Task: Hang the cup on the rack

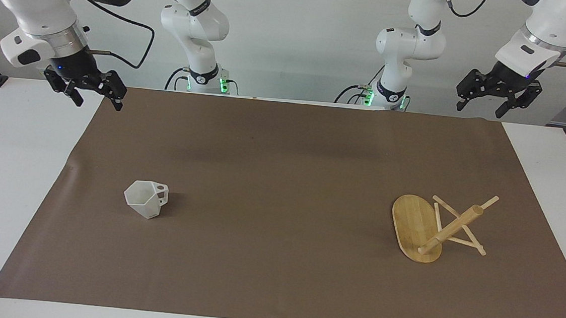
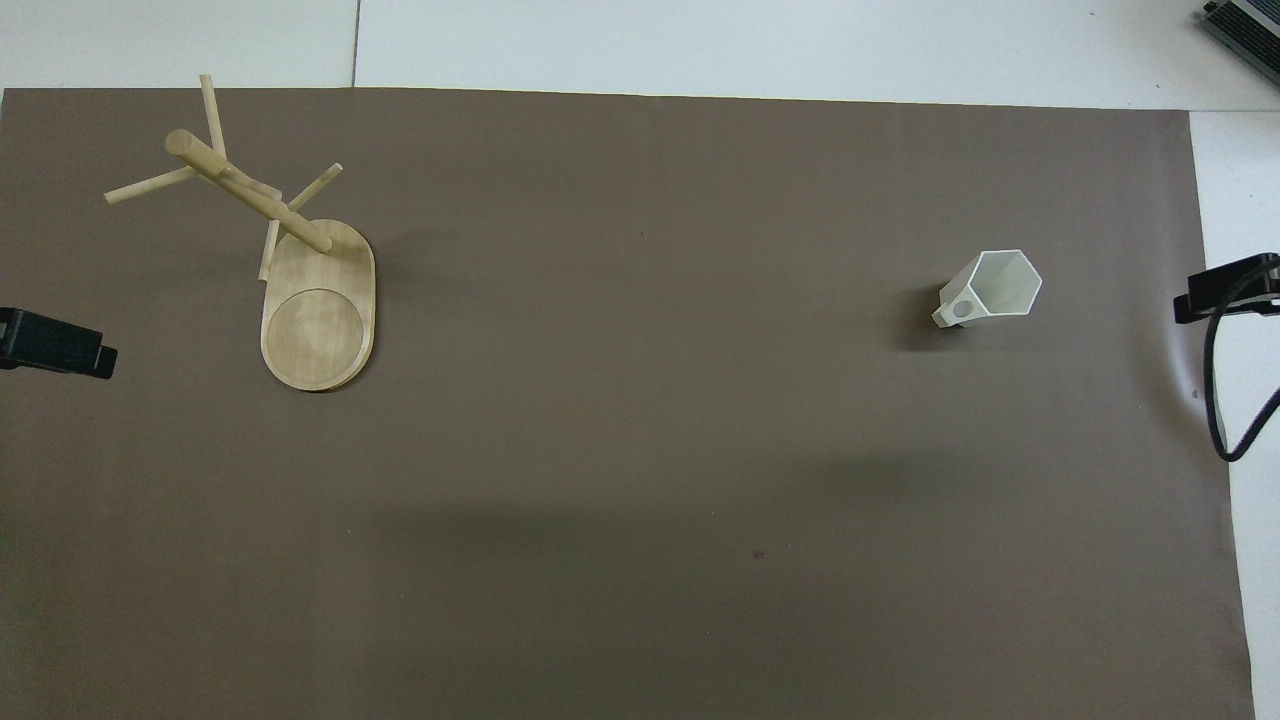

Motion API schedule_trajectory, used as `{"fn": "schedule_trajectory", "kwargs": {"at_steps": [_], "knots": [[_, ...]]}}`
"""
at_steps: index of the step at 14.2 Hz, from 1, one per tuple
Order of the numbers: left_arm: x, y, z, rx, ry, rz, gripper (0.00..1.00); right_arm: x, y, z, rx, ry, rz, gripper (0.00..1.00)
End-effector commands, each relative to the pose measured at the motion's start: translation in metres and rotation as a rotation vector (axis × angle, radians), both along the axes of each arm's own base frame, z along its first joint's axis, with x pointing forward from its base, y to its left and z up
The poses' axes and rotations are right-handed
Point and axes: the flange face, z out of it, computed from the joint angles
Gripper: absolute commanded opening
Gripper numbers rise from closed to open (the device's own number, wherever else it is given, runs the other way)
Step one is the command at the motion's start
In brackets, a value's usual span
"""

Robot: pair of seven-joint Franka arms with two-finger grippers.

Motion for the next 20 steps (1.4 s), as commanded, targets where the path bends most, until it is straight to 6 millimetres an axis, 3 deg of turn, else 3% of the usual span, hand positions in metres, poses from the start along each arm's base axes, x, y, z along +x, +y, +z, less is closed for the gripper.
{"fn": "schedule_trajectory", "kwargs": {"at_steps": [1,8,15,17,20], "knots": [[-0.008,0.002,0.000,0.015,0.007,-0.007,1.00,0.001,0.003,0.003,0.011,-0.064,0.016,1.00],[-0.008,0.002,0.001,0.015,0.006,-0.007,1.00,0.003,0.003,-0.016,0.006,-0.085,0.020,1.00],[-0.008,0.002,0.000,0.015,0.008,-0.007,1.00,0.018,0.009,-0.074,0.002,-0.120,0.038,1.00],[-0.008,0.003,0.001,0.015,0.006,-0.005,1.00,0.029,0.019,-0.096,0.002,-0.134,0.060,1.00],[-0.008,0.003,0.000,0.015,0.008,-0.005,1.00,0.047,0.018,-0.134,0.002,-0.126,0.064,1.00]]}}
